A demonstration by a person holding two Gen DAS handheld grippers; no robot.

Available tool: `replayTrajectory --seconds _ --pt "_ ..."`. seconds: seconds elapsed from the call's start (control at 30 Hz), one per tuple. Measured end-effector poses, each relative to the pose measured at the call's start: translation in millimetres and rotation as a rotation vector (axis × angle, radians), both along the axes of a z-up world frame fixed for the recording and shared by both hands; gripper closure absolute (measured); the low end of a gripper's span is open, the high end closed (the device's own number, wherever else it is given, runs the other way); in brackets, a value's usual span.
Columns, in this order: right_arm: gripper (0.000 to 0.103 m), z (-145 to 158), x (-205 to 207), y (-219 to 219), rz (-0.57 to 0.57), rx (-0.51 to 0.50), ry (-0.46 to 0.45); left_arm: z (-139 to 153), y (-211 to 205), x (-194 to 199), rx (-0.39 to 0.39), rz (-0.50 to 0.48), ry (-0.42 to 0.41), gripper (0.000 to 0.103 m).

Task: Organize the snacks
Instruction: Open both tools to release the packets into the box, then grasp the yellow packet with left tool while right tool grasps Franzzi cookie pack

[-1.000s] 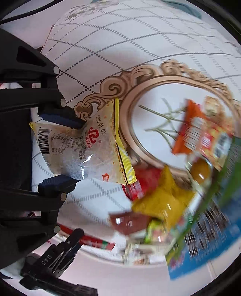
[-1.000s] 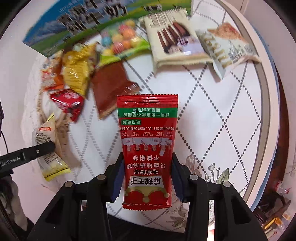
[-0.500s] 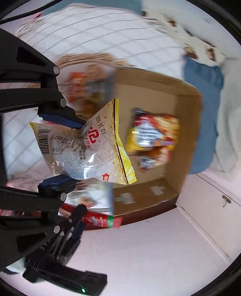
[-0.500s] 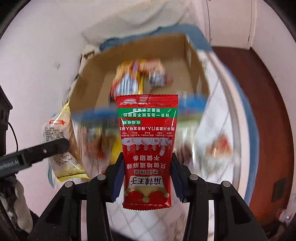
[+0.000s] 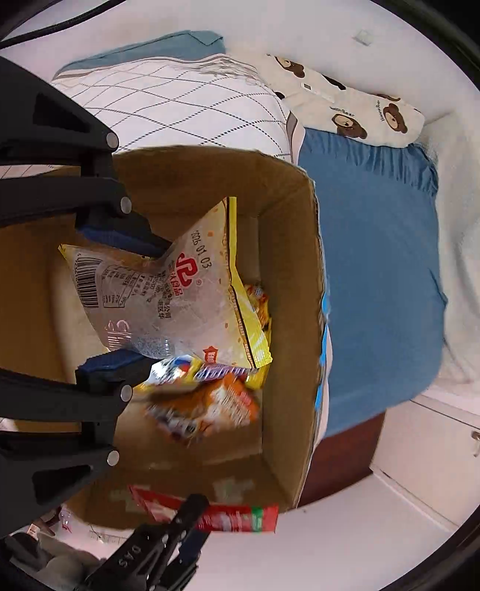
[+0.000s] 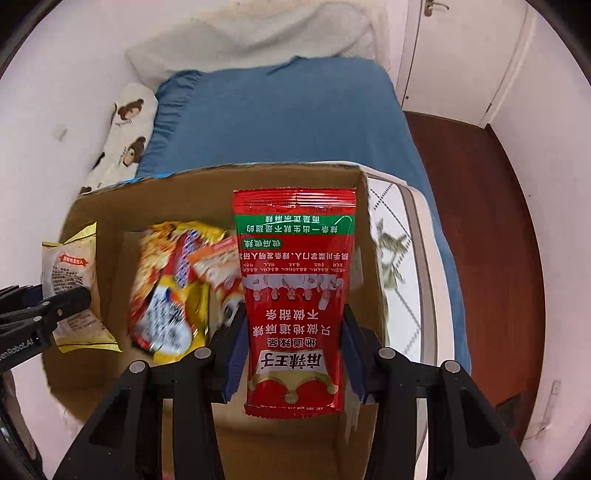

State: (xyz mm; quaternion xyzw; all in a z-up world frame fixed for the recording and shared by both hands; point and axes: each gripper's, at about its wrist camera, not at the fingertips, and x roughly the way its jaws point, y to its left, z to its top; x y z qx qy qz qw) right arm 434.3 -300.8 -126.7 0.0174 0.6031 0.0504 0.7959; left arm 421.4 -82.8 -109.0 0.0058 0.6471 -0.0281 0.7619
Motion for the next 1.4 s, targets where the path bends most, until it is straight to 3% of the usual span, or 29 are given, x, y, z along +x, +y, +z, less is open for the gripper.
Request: replayTrajectory --seconds 0.27,0.33,0.4,0.43,0.53,0.87,1.4 --pt "0.054 -33 27 11 0.031 -0.048 0.046 -27 3 23 0.041 0.010 0.033 0.057" --pt "0.041 -42 33 11 0.013 -0.065 0.069 -31 4 27 0.067 0.008 0.023 0.051" --pt "0.024 -55 39 15 0.003 -0.049 0.083 -31 5 29 0.069 0.016 0.019 0.014" --pt "0.019 -57 40 16 0.000 -0.032 0.089 -31 8 31 0.046 0.028 0.016 0.009" --pt "0.007 -62 39 23 0.000 -0.034 0.092 -30 13 31 0.009 0.055 0.019 0.008" --pt "0.007 -64 24 24 -0.042 0.012 0.086 -24 11 4 -0.034 0.076 -0.008 0.008" --pt "0.007 -24 -77 26 -0.028 0.024 -0.061 28 1 -98 -0.032 0.059 -0.235 0.008"
